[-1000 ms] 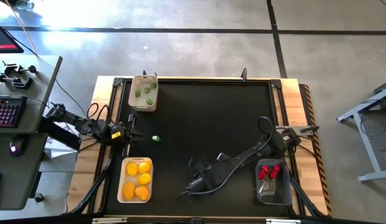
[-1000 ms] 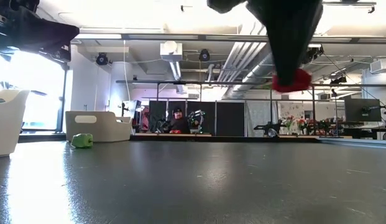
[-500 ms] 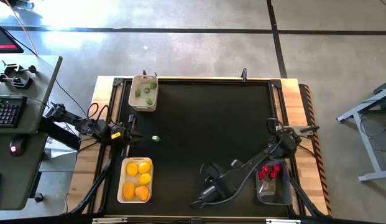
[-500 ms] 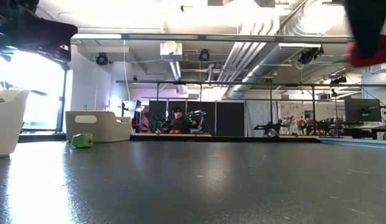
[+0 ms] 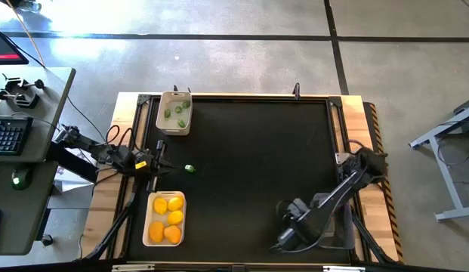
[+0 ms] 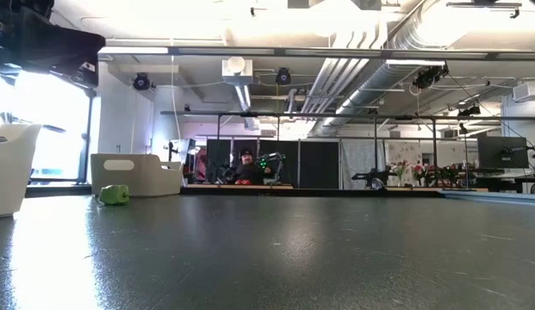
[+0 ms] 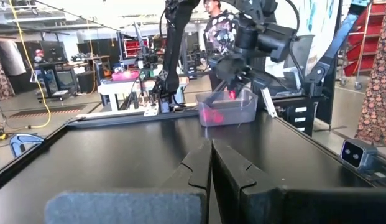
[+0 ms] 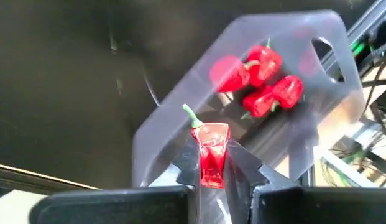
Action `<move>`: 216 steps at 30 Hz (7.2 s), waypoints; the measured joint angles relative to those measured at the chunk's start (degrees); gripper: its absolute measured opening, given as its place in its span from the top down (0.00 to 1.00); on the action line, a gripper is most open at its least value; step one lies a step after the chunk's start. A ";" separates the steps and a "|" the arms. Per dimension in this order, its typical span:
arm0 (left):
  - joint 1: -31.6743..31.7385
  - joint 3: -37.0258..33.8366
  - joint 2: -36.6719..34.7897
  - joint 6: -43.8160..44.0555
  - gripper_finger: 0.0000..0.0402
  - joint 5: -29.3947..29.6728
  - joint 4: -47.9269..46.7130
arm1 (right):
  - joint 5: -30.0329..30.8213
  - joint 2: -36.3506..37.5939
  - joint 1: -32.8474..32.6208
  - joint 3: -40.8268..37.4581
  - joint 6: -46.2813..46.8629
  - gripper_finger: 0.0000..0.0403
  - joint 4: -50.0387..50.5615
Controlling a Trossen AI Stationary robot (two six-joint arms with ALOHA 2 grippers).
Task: Sort produce into baskets
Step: Put the red chili pepper into the black transparent bin, then put the green chili pepper into the gray bin, then return to Home Position
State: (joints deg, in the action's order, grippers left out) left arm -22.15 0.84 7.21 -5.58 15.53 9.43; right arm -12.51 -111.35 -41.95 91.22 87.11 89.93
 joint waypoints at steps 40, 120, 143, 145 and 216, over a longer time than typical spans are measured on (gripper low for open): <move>-0.02 0.00 2.38 3.44 1.00 6.63 -1.60 | 26.00 18.21 1.67 -14.25 -8.81 0.97 -4.40; 15.06 35.32 71.68 5.94 0.74 -3.89 -44.10 | 30.92 17.68 43.68 -39.93 -89.94 1.00 -93.61; 15.08 45.49 71.19 4.89 1.00 -3.82 -50.19 | 30.95 17.69 43.67 -39.95 -89.94 1.00 -92.62; 15.54 46.05 70.37 4.89 1.00 -3.86 -50.28 | 30.95 17.69 43.67 -39.95 -89.94 1.00 -92.13; 60.79 51.69 66.97 -6.31 0.86 -13.58 -37.11 | 23.45 17.70 49.19 -48.96 -90.50 1.00 -102.25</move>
State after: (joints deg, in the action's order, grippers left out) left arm 38.64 52.53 74.19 -11.89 1.94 -27.68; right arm 10.94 -93.65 7.25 42.26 -3.39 -12.32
